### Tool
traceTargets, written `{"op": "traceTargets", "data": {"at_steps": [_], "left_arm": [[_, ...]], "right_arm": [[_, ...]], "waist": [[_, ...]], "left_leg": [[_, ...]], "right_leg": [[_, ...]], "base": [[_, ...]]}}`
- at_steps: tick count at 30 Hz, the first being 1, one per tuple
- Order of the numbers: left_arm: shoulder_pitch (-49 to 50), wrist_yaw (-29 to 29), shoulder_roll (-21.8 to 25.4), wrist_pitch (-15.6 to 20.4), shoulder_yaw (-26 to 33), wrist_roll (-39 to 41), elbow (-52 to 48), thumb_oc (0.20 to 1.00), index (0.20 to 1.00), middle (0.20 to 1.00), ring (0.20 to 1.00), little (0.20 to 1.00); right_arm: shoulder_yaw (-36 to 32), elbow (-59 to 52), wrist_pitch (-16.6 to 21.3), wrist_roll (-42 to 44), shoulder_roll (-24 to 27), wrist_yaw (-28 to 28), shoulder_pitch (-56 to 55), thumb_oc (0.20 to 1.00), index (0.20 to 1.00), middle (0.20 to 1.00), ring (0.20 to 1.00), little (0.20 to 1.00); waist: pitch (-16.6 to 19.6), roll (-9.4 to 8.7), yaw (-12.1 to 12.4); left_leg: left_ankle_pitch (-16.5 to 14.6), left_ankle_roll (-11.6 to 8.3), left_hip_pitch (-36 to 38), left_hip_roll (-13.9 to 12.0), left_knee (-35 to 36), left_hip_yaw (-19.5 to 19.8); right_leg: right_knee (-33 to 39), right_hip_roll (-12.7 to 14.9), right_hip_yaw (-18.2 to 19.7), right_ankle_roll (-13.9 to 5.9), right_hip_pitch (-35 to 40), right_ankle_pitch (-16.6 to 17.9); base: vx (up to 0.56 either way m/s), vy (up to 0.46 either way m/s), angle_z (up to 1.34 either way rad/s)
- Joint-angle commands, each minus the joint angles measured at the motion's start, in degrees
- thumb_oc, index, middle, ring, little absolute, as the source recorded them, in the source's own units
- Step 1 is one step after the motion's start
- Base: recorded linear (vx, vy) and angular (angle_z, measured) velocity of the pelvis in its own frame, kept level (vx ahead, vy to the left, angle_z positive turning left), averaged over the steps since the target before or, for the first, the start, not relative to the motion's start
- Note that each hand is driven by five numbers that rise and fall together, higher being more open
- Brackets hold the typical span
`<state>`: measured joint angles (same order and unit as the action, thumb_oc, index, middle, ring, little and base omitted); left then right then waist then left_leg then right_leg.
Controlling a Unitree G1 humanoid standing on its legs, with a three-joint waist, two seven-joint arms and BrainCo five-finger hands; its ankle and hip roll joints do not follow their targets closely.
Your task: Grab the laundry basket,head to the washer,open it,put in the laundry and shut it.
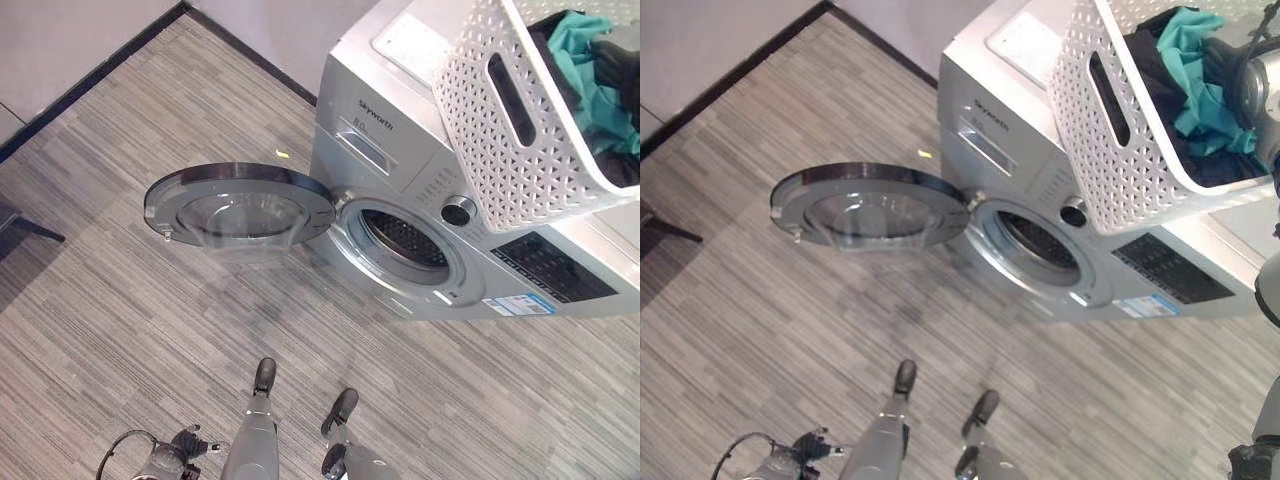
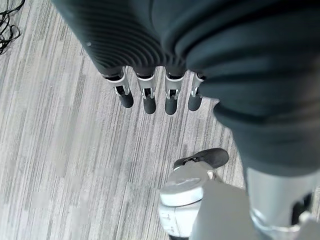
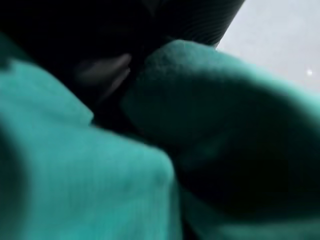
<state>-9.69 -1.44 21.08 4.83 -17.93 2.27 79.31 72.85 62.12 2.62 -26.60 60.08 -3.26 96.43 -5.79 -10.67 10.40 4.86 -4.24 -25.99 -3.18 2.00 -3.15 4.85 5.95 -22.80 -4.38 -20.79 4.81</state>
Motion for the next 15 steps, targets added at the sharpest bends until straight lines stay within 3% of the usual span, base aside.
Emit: {"op": "traceTargets", "data": {"at_steps": [1, 8, 9, 10, 13, 15], "left_arm": [[-1.36, -2.05, 0.8, 0.07, 2.86, 0.0, -0.14, 1.0, 1.0, 1.0, 1.0, 1.0], [-1.12, -3.06, 0.57, 0.19, 3.05, -1.0, 0.47, 1.0, 1.0, 1.0, 1.0, 1.0], [-1.12, -3.47, 0.32, 0.1, 2.82, -1.32, 0.73, 1.0, 1.0, 1.0, 1.0, 1.0], [-1.06, -3.47, 0.44, 0.11, 2.8, -1.32, 0.73, 1.0, 1.0, 1.0, 1.0, 1.0], [-0.28, -3.91, -0.45, 0.09, 2.23, -1.36, 0.77, 1.0, 1.0, 1.0, 1.0, 1.0], [0.1, -4.14, -0.48, 0.12, 1.76, -1.55, 0.87, 1.0, 1.0, 1.0, 1.0, 1.0]], "right_arm": [[-3.17, 1.1, -2.39, -1.21, 2.96, 8.84, 5.05, 0.2, 0.2, 0.2, 0.2, 0.2], [-18.02, 1.54, -3.8, 10.5, 4.12, 15.88, 2.39, 0.2, 0.2, 0.2, 0.2, 0.2], [-22.83, 2.57, -3.36, 16.03, 3.61, 17.45, 1.24, 0.2, 0.2, 0.2, 0.2, 0.2], [-23.11, 2.49, -3.37, 16.03, 3.63, 17.49, 0.94, 0.2, 0.2, 0.2, 0.2, 0.2], [-31.34, 4.56, -1.21, 28.54, 1.73, 20.34, -0.44, 0.2, 0.2, 0.2, 0.2, 0.2], [-32.65, 5.73, -0.11, 32.27, 1.13, 19.81, -0.65, 0.2, 0.2, 0.2, 0.2, 0.2]], "waist": [[-4.21, -1.36, 0.84], [-1.89, -0.04, 0.75], [-0.79, 0.39, 0.73], [-0.82, 0.28, 0.74], [1.22, 1.26, 0.77], [2.12, 1.5, 0.81]], "left_leg": [[2.09, -0.67, 2.33, 4.22, 3.0, -1.62], [1.35, -0.4, 5.25, 4.31, 3.0, -1.81], [1.07, -0.39, 6.74, 4.32, 3.0, -1.8], [1.05, -0.4, 6.84, 4.33, 3.0, -1.79], [0.82, -0.49, 9.86, 4.13, 3.0, -2.1], [0.88, -0.6, 11.05, 4.0, 3.0, -2.25]], "right_leg": [[0.15, 2.22, 4.13, -5.77, 5.91, 5.08], [0.15, 2.5, 3.95, -5.5, 8.39, 4.51], [0.15, 2.6, 3.82, -5.4, 9.81, 4.13], [0.15, 2.61, 3.81, -5.4, 9.92, 4.1], [0.15, 2.71, 3.43, -5.29, 12.41, 3.65], [0.15, 2.67, 3.2, -5.22, 13.53, 3.34]], "base": [[0.0, -0.001, -0.04], [0.02, 0.002, 0.0], [0.06, 0.006, 0.0], [0.07, 0.011, 0.01], [0.03, 0.006, 0.02], [0.0, 0.0, 0.0]]}}
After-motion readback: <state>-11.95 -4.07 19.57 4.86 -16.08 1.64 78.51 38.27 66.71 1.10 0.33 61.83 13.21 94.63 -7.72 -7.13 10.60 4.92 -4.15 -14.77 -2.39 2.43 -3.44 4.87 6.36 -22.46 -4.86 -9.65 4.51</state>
